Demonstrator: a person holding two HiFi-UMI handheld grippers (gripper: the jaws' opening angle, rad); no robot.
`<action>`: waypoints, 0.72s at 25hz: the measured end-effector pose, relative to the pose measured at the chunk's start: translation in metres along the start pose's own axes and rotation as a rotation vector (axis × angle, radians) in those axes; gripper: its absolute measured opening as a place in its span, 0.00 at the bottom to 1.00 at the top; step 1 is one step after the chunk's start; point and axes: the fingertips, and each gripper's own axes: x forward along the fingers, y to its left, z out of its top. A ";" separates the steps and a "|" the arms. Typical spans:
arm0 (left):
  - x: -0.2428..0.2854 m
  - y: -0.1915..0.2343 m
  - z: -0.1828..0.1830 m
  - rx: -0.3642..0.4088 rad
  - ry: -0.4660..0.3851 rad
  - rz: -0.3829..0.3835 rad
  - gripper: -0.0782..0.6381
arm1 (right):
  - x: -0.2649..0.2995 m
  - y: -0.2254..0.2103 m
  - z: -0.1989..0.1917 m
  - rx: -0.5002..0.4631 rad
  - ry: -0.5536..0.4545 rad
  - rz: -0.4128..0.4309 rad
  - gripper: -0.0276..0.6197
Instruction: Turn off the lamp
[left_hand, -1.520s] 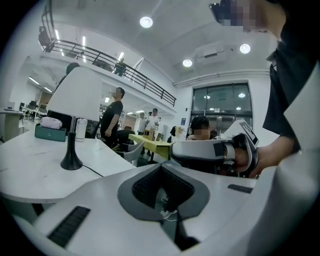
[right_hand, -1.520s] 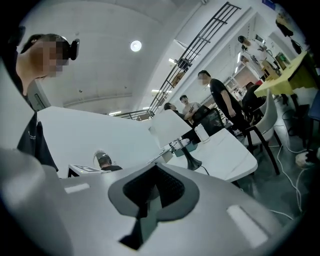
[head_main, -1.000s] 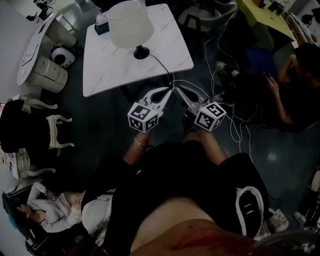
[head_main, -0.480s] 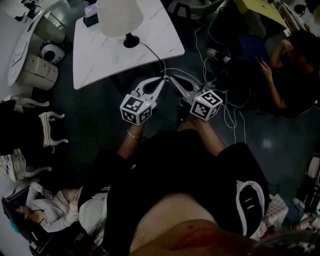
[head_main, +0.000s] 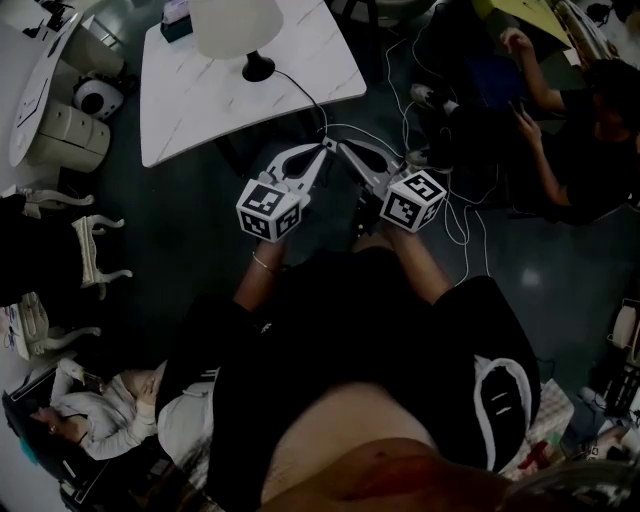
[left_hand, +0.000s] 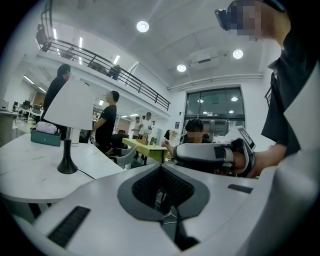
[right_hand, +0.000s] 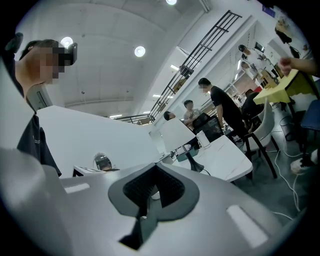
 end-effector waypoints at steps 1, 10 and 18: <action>0.000 0.000 -0.001 -0.001 0.001 0.002 0.12 | -0.001 0.000 -0.001 0.001 0.001 -0.002 0.05; -0.004 -0.002 -0.004 -0.012 -0.002 -0.004 0.12 | -0.006 0.001 -0.006 0.019 -0.008 -0.019 0.04; -0.018 0.004 -0.006 -0.016 -0.006 0.007 0.12 | 0.000 0.010 -0.012 0.011 -0.005 -0.020 0.05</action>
